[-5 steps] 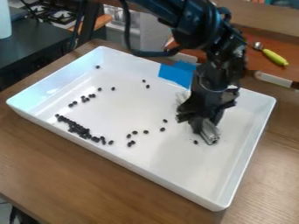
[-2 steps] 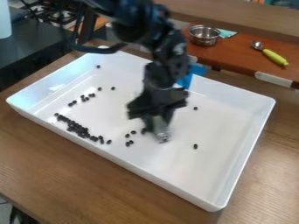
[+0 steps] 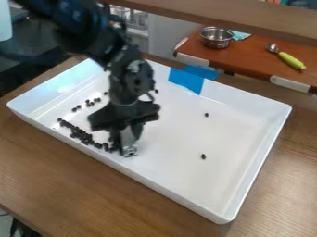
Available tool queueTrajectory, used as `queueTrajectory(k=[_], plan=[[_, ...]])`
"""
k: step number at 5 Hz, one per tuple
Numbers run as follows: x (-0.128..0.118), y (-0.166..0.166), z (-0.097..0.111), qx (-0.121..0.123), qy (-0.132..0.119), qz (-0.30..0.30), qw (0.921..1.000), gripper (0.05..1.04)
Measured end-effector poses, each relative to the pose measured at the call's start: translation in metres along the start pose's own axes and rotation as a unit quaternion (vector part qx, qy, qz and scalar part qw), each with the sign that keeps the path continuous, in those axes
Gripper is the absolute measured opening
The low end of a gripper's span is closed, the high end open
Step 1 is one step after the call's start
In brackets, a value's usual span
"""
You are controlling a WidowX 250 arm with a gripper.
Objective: Sweep into pile
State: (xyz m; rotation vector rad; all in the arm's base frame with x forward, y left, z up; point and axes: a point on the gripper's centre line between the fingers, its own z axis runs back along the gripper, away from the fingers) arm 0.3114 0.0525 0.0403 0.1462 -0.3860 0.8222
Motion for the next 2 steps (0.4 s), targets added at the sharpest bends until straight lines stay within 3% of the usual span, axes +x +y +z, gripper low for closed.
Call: queueTrajectory(k=[2], plan=[[0.014, 0.032, -0.002, 0.019, -0.012, -0.007, 0.9997, 0.383]])
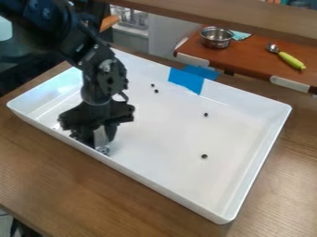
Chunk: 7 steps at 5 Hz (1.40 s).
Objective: Sweep into pile
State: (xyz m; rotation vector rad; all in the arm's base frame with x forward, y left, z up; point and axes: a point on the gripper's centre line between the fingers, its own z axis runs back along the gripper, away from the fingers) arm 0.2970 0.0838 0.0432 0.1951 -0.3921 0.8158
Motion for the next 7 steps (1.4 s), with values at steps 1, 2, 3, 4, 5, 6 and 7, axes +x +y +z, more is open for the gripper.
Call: queueTrajectory(k=[1, 2, 3, 4, 5, 6, 7], plan=[[-0.003, -0.002, 0.004, -0.010, 0.011, 0.006, 0.9999, 0.382], [-0.007, -0.031, 0.025, -0.043, 0.045, 0.042, 0.9971, 0.383], [-0.004, -0.071, 0.055, -0.084, 0.066, 0.067, 0.9921, 0.383], [-0.005, -0.114, 0.079, -0.116, 0.079, 0.075, 0.9873, 0.383], [-0.021, -0.153, 0.077, -0.127, 0.091, 0.056, 0.9862, 0.382], [-0.035, -0.179, 0.070, -0.138, 0.091, 0.038, 0.9855, 0.383], [-0.050, -0.197, 0.057, -0.141, 0.075, 0.026, 0.9868, 0.382]])
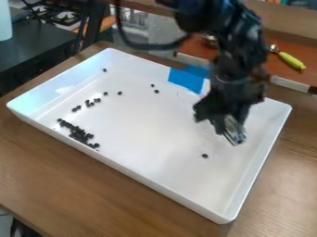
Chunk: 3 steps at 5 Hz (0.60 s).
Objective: Sweep into pile
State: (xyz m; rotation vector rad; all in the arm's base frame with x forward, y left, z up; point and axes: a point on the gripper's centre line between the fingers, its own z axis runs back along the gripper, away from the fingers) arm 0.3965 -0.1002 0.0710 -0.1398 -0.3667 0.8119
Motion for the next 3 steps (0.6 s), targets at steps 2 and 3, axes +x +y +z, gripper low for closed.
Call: queueTrajectory(k=[2, 3], plan=[[-0.002, -0.006, -0.026, 0.010, -0.026, -0.005, 0.9996, 0.382], [-0.001, -0.008, -0.026, 0.009, -0.034, -0.007, 0.9994, 0.382]])
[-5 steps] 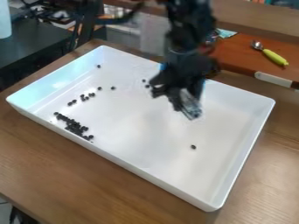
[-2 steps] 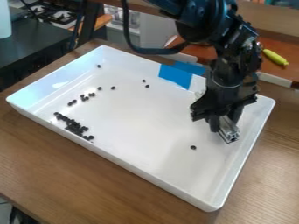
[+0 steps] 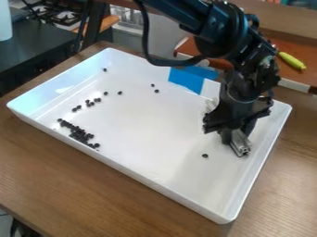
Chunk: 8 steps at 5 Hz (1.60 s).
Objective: Sweep into pile
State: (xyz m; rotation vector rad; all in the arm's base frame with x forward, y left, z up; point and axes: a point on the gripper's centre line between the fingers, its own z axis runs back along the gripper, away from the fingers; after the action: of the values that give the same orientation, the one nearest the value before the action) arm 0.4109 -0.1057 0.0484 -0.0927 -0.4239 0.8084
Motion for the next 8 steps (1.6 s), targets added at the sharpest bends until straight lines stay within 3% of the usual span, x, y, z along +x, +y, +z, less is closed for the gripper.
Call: queueTrajectory(k=[1, 3, 5, 7, 8], plan=[[0.003, 0.008, -0.002, 0.000, -0.001, 0.006, 1.0000, 0.383], [0.015, 0.064, 0.007, 0.022, 0.007, 0.009, 0.9997, 0.383], [0.028, 0.110, 0.011, 0.027, -0.019, 0.006, 0.9994, 0.382], [0.058, 0.156, 0.010, 0.058, -0.035, 0.018, 0.9975, 0.382], [0.068, 0.181, 0.013, 0.090, -0.029, 0.019, 0.9953, 0.383]])
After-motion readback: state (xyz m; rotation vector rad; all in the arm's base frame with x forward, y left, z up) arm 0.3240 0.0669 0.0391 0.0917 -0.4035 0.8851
